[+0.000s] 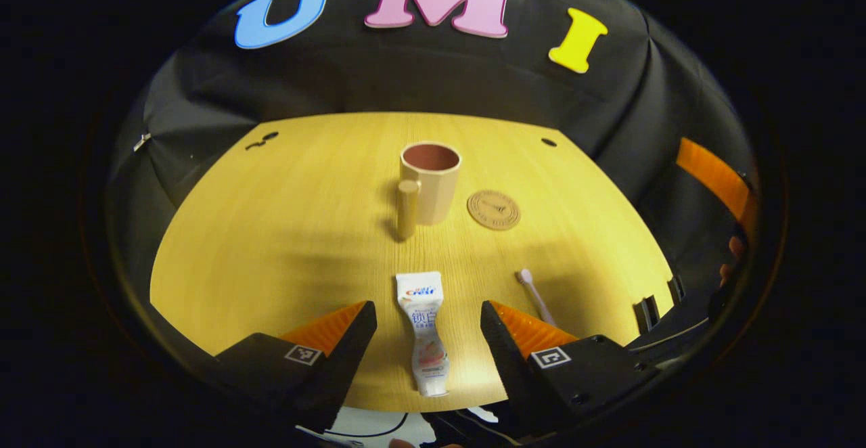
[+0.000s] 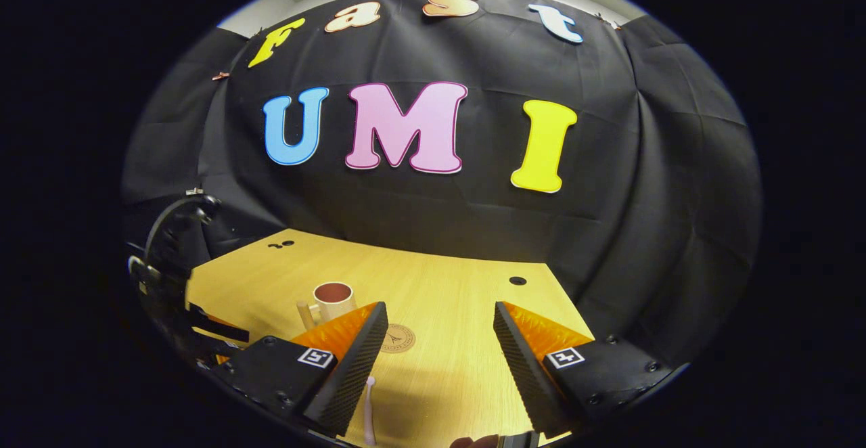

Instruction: Put the toothbrush and toothpaste on the desktop into the cup, then pick up the cup and place it on the coaster on the desktop.

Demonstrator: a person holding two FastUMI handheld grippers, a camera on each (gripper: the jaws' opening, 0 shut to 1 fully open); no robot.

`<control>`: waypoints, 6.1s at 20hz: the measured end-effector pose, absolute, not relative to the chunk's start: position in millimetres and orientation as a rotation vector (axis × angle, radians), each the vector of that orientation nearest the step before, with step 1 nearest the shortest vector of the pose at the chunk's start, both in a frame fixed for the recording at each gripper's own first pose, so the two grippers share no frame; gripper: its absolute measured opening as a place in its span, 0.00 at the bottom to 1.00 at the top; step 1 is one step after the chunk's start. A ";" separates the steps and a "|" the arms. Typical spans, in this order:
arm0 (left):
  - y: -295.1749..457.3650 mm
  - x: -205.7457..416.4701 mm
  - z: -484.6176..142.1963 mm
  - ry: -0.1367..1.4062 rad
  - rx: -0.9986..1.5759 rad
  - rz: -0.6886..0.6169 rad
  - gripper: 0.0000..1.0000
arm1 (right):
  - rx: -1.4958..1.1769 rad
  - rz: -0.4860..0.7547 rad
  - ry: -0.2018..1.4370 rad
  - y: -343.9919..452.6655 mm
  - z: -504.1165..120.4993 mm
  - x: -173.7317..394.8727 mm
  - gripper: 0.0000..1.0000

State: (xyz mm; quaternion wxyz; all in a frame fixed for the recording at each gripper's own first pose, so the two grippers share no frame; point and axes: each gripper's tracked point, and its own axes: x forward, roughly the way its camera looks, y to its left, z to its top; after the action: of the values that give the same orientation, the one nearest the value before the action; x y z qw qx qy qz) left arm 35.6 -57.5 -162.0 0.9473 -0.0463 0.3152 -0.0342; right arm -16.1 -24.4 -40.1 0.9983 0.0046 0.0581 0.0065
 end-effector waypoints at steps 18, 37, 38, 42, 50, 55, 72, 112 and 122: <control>-56.7 63.7 -226.9 0.886 -0.021 0.002 0.57 | 0.066 -0.002 0.294 -50.2 -92.3 -16.7 0.97; -28.5 36.5 -164.7 0.743 -0.095 -0.140 0.22 | 0.001 0.223 0.941 68.4 -249.0 -46.5 0.82; -21.9 32.5 -158.0 0.723 -0.108 -0.139 0.22 | -0.006 0.224 0.962 71.7 -255.0 -47.0 0.81; 9.0 9.1 -140.7 0.680 -0.124 -0.126 0.22 | -0.027 0.236 1.055 87.8 -278.3 -48.1 0.59; 32.2 -6.6 -149.7 0.676 -0.142 -0.116 0.22 | -0.075 0.243 1.099 92.2 -284.4 -34.2 0.27; 31.1 -3.0 -129.8 0.609 -0.186 -0.133 0.22 | -0.024 0.252 1.067 90.5 -279.9 -34.7 0.06; -22.9 143.4 41.9 0.140 -0.275 -0.287 0.22 | 0.362 0.265 0.677 43.1 -169.8 -5.2 0.06; -20.2 203.2 -45.8 0.306 -0.097 -0.220 0.60 | 0.519 0.307 0.532 34.8 -122.0 39.1 0.06; 5.3 117.7 -25.8 0.304 -0.147 -0.155 0.65 | 0.594 0.479 0.329 103.0 -43.0 128.1 0.06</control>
State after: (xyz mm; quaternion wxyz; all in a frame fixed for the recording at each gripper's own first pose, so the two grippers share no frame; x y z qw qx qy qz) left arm 117.7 5.3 -25.8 0.9828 -0.0732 0.1509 -0.0770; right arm 128.1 103.0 -43.0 0.9149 0.2885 0.1600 0.2325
